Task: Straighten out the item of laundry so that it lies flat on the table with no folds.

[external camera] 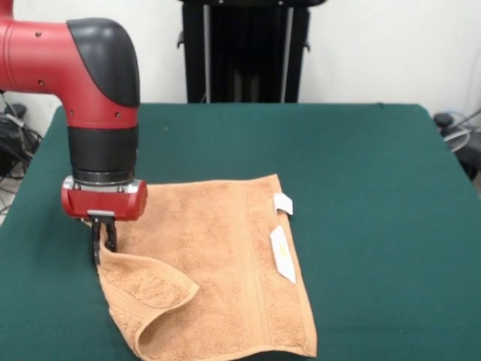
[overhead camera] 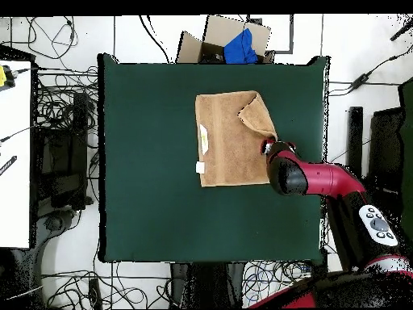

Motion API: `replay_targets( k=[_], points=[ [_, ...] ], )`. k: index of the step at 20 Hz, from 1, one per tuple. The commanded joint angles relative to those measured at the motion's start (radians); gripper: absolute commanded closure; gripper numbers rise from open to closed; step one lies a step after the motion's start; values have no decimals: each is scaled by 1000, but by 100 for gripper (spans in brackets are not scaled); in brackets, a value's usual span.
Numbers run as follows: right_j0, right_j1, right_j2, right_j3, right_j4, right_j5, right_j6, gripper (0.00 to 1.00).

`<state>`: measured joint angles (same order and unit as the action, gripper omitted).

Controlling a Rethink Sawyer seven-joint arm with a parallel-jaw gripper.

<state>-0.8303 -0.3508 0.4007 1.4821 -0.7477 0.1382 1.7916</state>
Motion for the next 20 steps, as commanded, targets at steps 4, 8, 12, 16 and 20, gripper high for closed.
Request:
replay_targets(
  k=[4, 8, 12, 16, 20],
  points=[
    [-22, 182, -35, -223, -146, 65, -145, 0],
    [-1, 180, -60, -236, -147, 74, -112, 0],
    [19, 180, -92, -247, -144, 75, -74, 0],
    [36, 176, -122, -251, -145, 58, -44, 0],
    [56, 174, -154, -257, -138, 44, -9, 0]
  ],
)
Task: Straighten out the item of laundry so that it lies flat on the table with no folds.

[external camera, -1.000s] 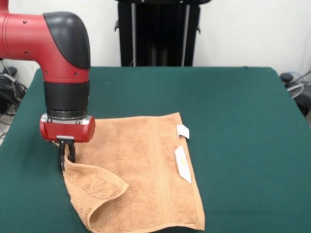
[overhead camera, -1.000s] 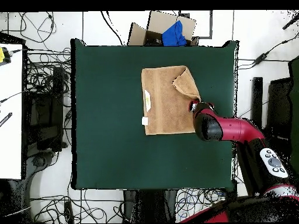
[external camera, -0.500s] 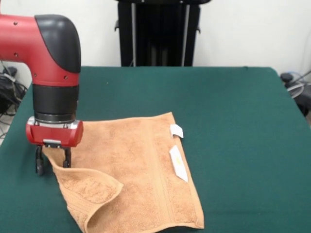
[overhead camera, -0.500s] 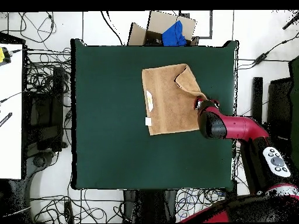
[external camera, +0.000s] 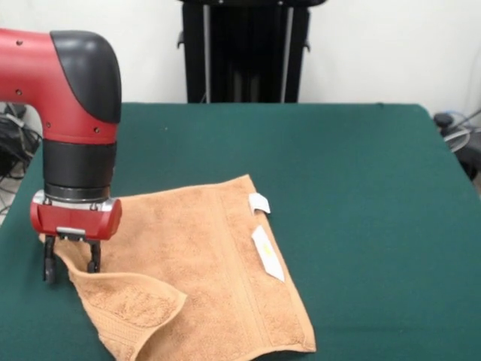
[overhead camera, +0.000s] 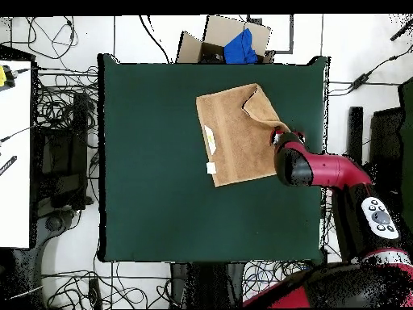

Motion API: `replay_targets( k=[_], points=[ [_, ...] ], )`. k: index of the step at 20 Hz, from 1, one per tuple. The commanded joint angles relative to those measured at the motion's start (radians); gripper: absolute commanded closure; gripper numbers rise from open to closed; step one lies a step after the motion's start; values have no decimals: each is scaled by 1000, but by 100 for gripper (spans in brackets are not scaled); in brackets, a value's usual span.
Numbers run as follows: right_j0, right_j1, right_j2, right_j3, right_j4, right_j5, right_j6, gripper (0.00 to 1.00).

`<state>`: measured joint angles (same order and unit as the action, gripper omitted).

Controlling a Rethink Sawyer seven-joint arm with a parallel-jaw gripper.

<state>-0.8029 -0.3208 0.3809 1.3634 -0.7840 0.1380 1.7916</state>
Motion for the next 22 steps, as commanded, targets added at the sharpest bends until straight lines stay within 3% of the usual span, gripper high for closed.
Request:
replay_targets(
  k=[1, 7, 22],
  points=[
    [34, 144, -144, -138, -97, 39, 4, 0],
    [67, 133, -197, -125, -72, 8, 60, 0],
    [78, 110, -180, -73, -8, 38, 63, 0]
  ],
)
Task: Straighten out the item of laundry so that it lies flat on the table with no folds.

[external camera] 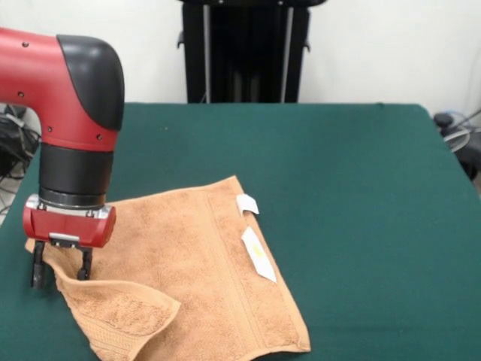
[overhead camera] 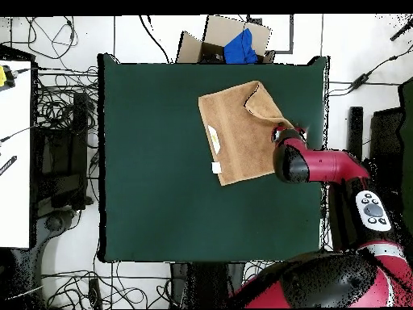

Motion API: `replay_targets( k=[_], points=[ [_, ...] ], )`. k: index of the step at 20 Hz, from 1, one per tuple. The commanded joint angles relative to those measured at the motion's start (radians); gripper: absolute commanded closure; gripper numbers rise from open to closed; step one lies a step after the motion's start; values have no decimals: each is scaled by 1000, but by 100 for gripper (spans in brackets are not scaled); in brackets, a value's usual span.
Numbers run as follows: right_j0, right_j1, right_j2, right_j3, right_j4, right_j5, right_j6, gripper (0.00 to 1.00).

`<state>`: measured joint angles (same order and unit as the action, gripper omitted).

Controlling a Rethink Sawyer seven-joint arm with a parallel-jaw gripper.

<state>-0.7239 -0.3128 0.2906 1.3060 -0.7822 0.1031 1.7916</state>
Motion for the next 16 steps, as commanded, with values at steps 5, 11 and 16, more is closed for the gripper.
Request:
replay_targets(
  k=[5, 11, 16],
  points=[
    [1, 75, -76, 28, 13, 90, 66, 0],
    [38, 61, -107, 59, 29, 67, 113, 0],
    [28, 21, -80, 122, 70, 93, 101, 0]
  ],
)
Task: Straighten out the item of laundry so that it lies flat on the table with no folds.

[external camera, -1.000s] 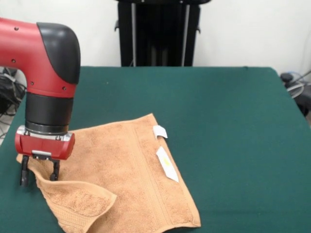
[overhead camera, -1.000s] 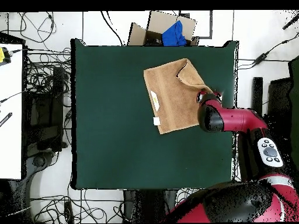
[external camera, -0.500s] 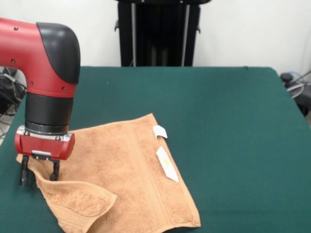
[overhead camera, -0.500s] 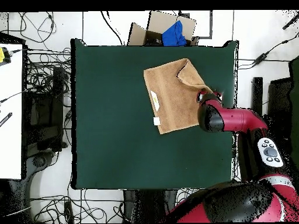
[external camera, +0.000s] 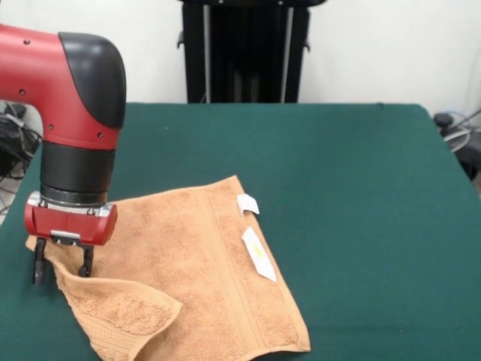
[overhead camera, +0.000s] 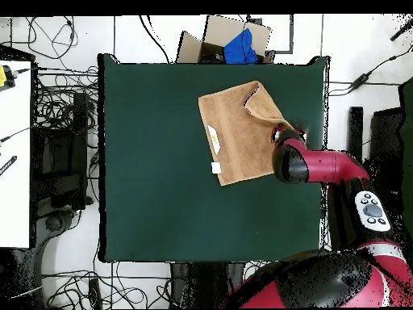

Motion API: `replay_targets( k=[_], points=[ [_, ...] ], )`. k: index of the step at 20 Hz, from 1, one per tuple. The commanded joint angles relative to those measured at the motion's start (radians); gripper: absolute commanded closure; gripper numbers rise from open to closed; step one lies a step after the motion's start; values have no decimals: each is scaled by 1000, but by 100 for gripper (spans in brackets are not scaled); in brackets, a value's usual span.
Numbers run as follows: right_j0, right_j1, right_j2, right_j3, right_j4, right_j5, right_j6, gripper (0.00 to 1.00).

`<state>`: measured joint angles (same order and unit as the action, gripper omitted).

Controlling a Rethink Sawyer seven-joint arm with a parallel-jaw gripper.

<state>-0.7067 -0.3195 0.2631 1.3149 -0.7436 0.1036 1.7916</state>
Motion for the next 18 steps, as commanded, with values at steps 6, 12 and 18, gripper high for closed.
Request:
replay_targets(
  k=[6, 12, 18],
  points=[
    [37, -16, -71, 156, 62, 85, 119, 0],
    [51, -68, -76, 194, 88, 95, 107, 0],
    [55, -93, -65, 206, 109, 104, 99, 0]
  ],
)
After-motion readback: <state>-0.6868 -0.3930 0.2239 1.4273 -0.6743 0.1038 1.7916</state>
